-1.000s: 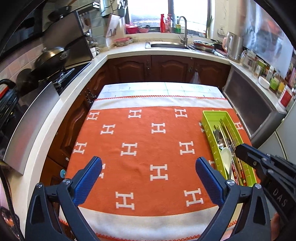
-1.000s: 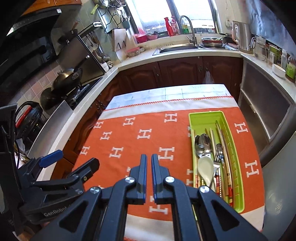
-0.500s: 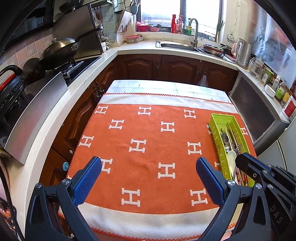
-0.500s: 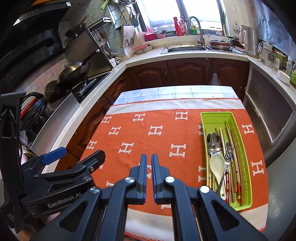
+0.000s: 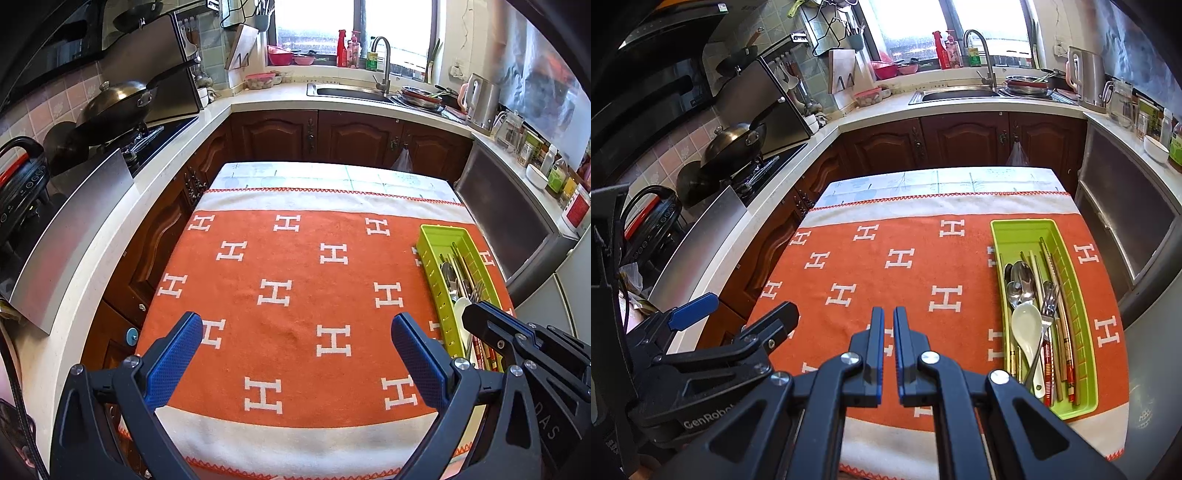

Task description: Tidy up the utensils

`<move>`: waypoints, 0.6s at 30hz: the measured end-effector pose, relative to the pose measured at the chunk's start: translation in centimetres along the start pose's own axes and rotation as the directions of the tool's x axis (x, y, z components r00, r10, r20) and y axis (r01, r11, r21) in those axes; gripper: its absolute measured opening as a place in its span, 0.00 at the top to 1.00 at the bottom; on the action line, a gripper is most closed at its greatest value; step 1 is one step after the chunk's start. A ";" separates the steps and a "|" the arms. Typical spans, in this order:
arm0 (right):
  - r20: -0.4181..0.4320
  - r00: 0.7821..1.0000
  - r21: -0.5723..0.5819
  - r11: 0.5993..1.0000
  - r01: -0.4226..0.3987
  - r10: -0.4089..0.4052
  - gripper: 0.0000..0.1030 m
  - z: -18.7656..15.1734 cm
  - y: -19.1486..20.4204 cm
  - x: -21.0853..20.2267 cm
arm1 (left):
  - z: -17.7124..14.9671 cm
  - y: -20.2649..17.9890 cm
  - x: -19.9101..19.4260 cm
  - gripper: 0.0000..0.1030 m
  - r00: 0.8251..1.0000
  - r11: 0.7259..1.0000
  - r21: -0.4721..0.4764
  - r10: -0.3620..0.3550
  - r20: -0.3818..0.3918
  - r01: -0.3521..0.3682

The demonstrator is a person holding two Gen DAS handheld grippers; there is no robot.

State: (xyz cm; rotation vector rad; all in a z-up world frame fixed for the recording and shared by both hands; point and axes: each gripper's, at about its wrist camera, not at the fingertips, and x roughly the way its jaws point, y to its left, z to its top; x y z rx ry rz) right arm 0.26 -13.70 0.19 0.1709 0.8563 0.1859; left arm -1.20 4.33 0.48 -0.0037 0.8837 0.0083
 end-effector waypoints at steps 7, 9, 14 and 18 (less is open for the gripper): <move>-0.001 1.000 0.000 1.000 0.000 0.000 0.95 0.0 0.1 0.1 | -0.1 0.0 0.1 0.02 1.000 1.000 0.000 0.000 -0.004 0.000; -0.003 1.000 0.001 1.000 0.001 -0.001 0.95 0.0 0.1 0.2 | -0.2 0.1 0.1 0.02 1.000 1.000 -0.001 0.001 -0.007 -0.001; -0.003 1.000 0.003 1.000 0.000 0.000 0.95 -0.2 0.1 0.3 | -0.3 0.1 0.2 0.02 1.000 1.000 -0.001 0.004 -0.007 -0.004; -0.003 1.000 0.004 1.000 0.000 0.000 0.95 -0.2 0.1 0.3 | -0.3 0.3 0.2 0.02 1.000 1.000 -0.001 0.008 -0.006 -0.008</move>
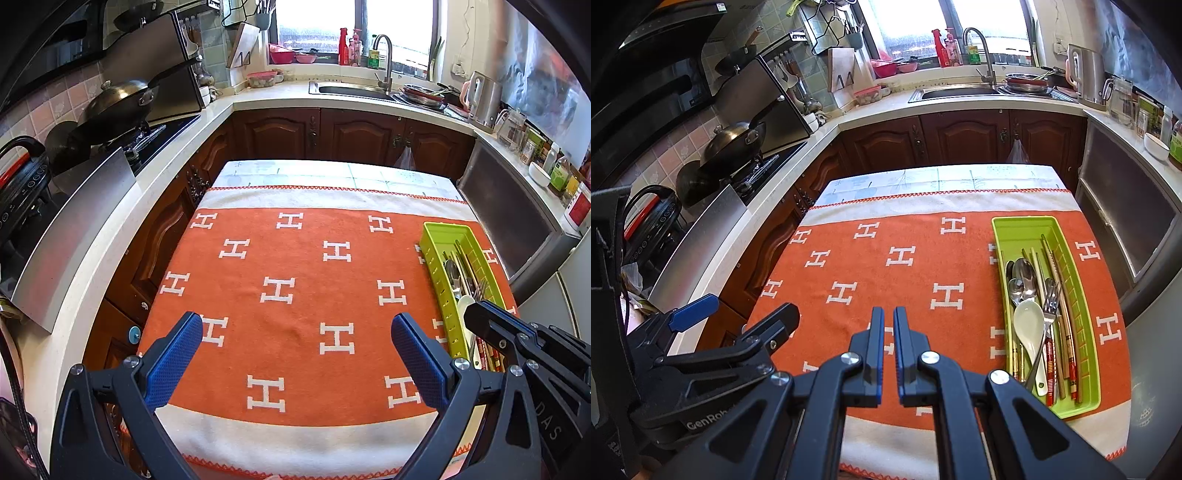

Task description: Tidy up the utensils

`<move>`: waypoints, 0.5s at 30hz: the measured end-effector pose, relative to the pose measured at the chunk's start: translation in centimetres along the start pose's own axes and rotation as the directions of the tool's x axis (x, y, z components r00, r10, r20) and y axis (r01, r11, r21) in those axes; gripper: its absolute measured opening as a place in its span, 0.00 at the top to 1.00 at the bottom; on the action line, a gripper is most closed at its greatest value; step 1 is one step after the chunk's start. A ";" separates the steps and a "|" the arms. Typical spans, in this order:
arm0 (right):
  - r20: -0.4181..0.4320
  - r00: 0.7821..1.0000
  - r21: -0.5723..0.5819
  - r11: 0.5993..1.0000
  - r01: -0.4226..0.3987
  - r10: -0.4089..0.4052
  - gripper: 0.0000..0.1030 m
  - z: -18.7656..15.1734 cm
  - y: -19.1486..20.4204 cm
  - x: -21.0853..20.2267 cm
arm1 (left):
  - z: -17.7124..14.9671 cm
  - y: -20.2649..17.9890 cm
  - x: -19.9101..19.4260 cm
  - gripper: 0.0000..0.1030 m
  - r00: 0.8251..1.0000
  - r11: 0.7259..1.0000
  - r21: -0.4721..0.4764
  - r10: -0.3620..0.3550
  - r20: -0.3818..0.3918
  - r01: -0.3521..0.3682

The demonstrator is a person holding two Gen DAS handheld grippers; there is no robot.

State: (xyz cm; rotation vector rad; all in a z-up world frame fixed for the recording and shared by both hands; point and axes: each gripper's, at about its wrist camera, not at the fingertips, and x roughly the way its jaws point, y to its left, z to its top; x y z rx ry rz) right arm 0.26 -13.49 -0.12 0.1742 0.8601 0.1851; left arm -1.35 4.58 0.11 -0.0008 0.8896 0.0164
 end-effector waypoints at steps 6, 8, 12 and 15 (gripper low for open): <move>-0.001 1.000 0.000 1.000 -0.001 0.001 0.95 0.0 0.1 0.1 | 0.0 0.0 0.0 0.02 1.000 1.000 0.001 0.001 -0.001 -0.001; -0.001 1.000 0.000 1.000 0.000 0.000 0.95 0.0 0.1 0.1 | 0.0 0.0 0.0 0.02 1.000 1.000 0.002 0.002 -0.001 -0.002; -0.001 1.000 0.001 1.000 -0.001 0.001 0.95 -0.1 0.0 0.1 | 0.0 0.1 0.0 0.02 1.000 1.000 0.002 0.002 -0.001 -0.002; -0.002 1.000 0.001 1.000 0.000 0.000 0.95 -0.1 0.0 0.1 | 0.0 0.1 0.0 0.02 1.000 1.000 0.002 0.002 -0.002 -0.002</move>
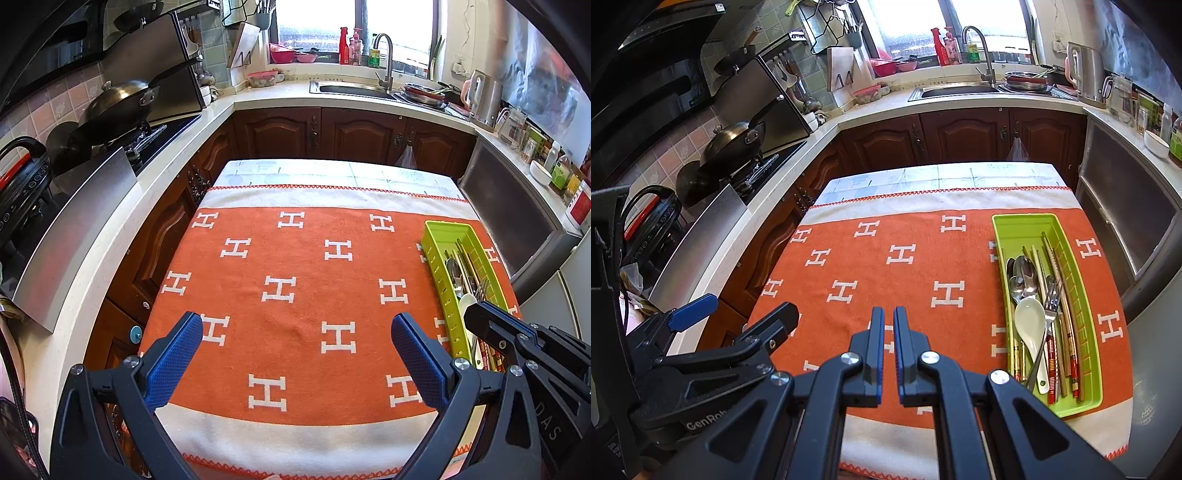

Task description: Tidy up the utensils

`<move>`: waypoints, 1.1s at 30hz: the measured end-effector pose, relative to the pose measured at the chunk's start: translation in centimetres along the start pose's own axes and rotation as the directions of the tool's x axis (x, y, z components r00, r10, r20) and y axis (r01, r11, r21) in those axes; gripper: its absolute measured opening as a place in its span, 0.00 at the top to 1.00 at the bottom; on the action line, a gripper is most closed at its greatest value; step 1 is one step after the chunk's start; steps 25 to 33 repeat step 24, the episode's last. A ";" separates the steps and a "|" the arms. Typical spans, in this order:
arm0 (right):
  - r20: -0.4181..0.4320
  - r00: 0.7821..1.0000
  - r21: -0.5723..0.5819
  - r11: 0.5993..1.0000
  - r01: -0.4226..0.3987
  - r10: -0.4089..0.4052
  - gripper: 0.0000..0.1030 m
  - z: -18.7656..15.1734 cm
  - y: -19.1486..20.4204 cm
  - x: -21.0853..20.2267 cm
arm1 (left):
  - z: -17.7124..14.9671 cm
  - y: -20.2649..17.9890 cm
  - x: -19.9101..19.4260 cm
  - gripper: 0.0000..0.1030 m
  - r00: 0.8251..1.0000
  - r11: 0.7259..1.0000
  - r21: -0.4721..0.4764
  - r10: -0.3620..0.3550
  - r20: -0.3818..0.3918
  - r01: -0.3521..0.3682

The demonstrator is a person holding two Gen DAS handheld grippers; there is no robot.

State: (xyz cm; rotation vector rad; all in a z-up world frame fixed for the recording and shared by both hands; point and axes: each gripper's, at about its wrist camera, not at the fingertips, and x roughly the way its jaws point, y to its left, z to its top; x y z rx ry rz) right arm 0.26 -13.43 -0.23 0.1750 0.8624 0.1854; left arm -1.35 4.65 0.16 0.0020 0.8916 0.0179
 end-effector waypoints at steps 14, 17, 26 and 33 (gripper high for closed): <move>-0.004 1.000 0.005 1.000 -0.002 0.002 0.95 -0.3 0.0 0.2 | 0.0 0.1 0.0 0.02 1.000 1.000 0.001 0.002 -0.001 -0.002; -0.005 1.000 0.006 1.000 -0.002 0.002 0.95 -0.4 0.0 0.2 | 0.0 0.1 0.0 0.02 1.000 1.000 0.001 0.001 -0.001 -0.001; -0.007 1.000 0.006 1.000 -0.001 0.001 0.95 -0.4 -0.1 0.3 | 0.0 0.0 0.0 0.02 1.000 1.000 0.001 0.002 -0.002 -0.002; -0.007 1.000 0.006 1.000 -0.001 0.001 0.95 -0.4 -0.1 0.3 | 0.0 0.0 0.0 0.02 1.000 1.000 0.001 0.002 -0.002 -0.002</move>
